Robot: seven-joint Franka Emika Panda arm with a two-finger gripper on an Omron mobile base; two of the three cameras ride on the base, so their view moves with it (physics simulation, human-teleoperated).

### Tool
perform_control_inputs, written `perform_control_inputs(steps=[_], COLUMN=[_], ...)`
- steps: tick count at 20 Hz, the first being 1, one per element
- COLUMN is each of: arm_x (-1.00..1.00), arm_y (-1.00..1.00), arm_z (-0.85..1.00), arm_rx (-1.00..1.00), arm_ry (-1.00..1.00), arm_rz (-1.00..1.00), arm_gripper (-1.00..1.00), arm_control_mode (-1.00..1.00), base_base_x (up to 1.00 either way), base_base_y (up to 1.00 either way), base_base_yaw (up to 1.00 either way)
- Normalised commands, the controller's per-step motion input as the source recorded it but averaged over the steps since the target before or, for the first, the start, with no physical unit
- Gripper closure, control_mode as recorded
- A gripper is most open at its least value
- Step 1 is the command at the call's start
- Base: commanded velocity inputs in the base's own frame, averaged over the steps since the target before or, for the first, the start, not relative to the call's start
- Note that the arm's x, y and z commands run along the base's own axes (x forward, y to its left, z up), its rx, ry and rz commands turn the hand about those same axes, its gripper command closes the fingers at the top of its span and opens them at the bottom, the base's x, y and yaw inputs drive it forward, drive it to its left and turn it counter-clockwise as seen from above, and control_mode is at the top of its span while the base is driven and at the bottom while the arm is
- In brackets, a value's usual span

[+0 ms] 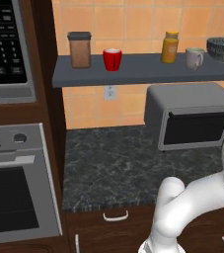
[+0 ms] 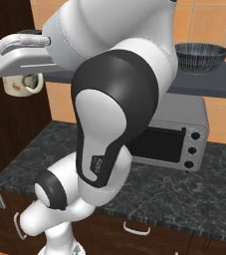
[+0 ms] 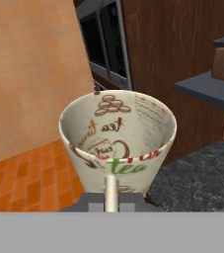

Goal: Gather all objects into one cabinet and sort the glasses and bowls to opposite sides.

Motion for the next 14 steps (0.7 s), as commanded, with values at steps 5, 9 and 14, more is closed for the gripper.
perform_control_inputs(steps=[5,9,14], arm_x=[0.0,0.0,-0.26], arm_y=[0.0,0.0,0.43], arm_z=[0.0,0.0,0.41], arm_rx=[0.0,0.0,0.05], arm_ry=[0.0,-0.02,-0.13], arm_rz=[0.02,0.03,-0.27], arm_gripper=[1.0,1.0,1.0], arm_control_mode=[-1.0,-1.0,-1.0], base_base_x=[0.0,0.0,0.0], base_base_y=[-0.01,0.0,0.0], base_base_yaw=[0.04,0.0,0.0])
